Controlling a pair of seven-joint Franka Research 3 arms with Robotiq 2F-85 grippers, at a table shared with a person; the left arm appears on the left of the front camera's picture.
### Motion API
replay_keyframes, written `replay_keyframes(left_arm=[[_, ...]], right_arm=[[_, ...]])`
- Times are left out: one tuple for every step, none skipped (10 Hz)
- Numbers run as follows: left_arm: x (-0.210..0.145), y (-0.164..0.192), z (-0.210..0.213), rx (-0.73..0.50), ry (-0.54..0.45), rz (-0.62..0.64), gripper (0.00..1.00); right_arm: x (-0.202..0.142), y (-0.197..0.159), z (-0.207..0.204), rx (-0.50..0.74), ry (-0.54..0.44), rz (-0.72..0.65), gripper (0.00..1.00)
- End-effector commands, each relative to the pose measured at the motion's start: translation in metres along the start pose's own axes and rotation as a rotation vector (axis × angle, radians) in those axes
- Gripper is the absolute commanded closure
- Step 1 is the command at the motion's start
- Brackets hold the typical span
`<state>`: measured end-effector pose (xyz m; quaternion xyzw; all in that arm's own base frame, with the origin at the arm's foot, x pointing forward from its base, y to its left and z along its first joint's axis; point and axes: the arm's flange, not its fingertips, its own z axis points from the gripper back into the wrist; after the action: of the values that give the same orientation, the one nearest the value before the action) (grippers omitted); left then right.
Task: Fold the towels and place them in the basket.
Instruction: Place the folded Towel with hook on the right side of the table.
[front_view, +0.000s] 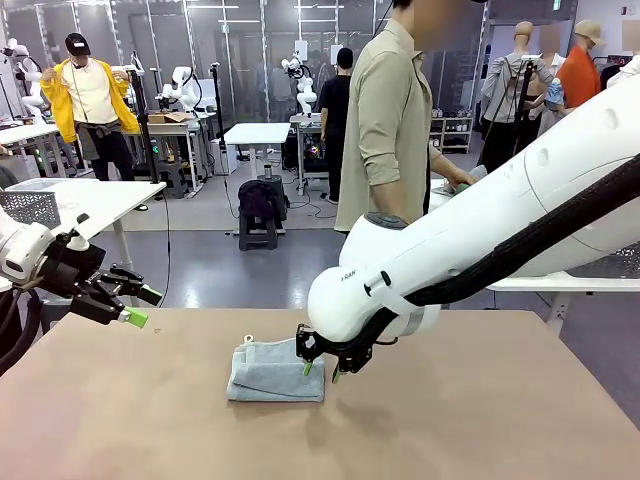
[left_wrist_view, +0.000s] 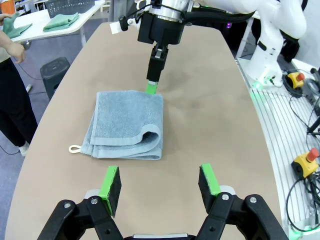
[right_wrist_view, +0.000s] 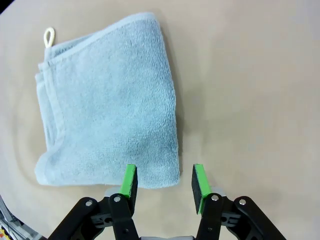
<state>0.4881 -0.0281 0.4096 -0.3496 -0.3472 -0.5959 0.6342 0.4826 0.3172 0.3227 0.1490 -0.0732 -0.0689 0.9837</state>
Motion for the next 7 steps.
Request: replay_keyframes(left_arm=[[0.002,-0.002,0.001,0.005,-0.006,0.007,0.21],[0.002,-0.002,0.001,0.005,-0.006,0.007,0.21],[0.002,-0.002,0.001,0.005,-0.006,0.007,0.21],[0.002,-0.002,0.001,0.005,-0.006,0.007,0.21],[0.002,-0.002,0.001,0.005,-0.006,0.007,0.21],[0.002,-0.002,0.001,0.005,-0.006,0.007,0.21],[0.002,-0.002,0.001,0.005,-0.006,0.007,0.21]], right_arm=[[0.007,0.006,-0.010,0.020,-0.060,-0.032,0.44],[0.012,0.004,-0.014,0.022,-0.058,-0.041,0.44],[0.016,0.003,-0.016,0.042,-0.061,-0.038,0.44],[0.019,0.003,-0.018,0.049,-0.061,-0.050,0.44],[0.020,0.003,-0.022,0.054,-0.061,-0.046,0.44],[0.021,0.003,-0.026,0.059,-0.067,-0.042,0.44],[0.021,0.003,-0.029,0.064,-0.072,-0.043,0.44]])
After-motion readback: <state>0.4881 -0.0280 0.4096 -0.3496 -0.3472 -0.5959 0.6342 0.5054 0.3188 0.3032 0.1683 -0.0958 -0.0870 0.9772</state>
